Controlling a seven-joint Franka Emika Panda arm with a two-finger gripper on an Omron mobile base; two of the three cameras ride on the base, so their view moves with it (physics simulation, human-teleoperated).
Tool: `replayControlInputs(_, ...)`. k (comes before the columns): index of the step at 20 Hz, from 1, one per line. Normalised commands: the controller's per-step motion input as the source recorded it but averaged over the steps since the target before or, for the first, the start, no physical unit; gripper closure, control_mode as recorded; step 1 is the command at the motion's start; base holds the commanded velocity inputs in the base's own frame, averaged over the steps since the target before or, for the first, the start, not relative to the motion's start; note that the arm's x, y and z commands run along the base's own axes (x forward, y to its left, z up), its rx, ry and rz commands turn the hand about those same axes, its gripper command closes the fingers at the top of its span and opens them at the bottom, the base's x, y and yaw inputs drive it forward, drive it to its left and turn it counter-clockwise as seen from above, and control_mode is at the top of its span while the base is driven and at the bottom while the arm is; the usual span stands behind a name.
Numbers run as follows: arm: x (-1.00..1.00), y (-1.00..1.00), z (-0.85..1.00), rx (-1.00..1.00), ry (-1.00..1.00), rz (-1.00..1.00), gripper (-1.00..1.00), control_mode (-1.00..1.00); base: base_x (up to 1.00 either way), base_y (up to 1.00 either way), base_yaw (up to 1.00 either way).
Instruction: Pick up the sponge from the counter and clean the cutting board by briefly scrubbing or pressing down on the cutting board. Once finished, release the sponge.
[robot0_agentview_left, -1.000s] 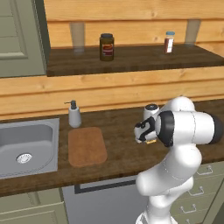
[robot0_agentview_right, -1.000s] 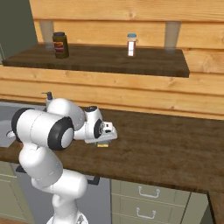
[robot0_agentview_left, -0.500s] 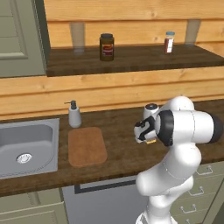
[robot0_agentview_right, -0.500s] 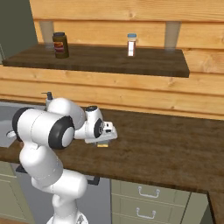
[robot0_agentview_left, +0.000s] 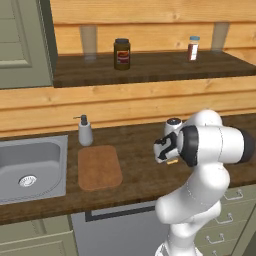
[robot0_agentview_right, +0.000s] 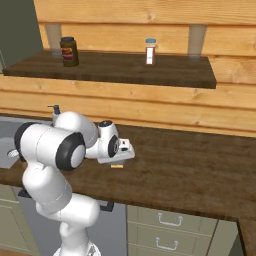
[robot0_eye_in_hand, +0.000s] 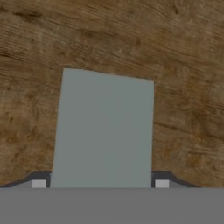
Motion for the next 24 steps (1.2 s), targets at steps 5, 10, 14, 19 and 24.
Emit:
replayControlInputs(5,-0.34,0.04,0.39,0.0,-0.15,0.0,1.0,-1.0,0.0,0.0,0.0)
replayControlInputs(10,-0.59,0.15,0.89,0.0,-0.06,0.0,1.0,-1.0,0.0,0.0,0.0)
replayControlInputs(14,0.05,0.18,0.54,0.01,0.34,0.0,1.0,-1.0,0.0,0.0,0.0)
replayControlInputs(19,0.1,0.36,0.46,0.06,0.25,0.06,1.0,-1.0,0.0,0.0,0.0)
replayControlInputs(24,-0.16,0.89,0.21,0.08,0.0,0.21,1.0,-1.0,0.0,0.0,0.0)
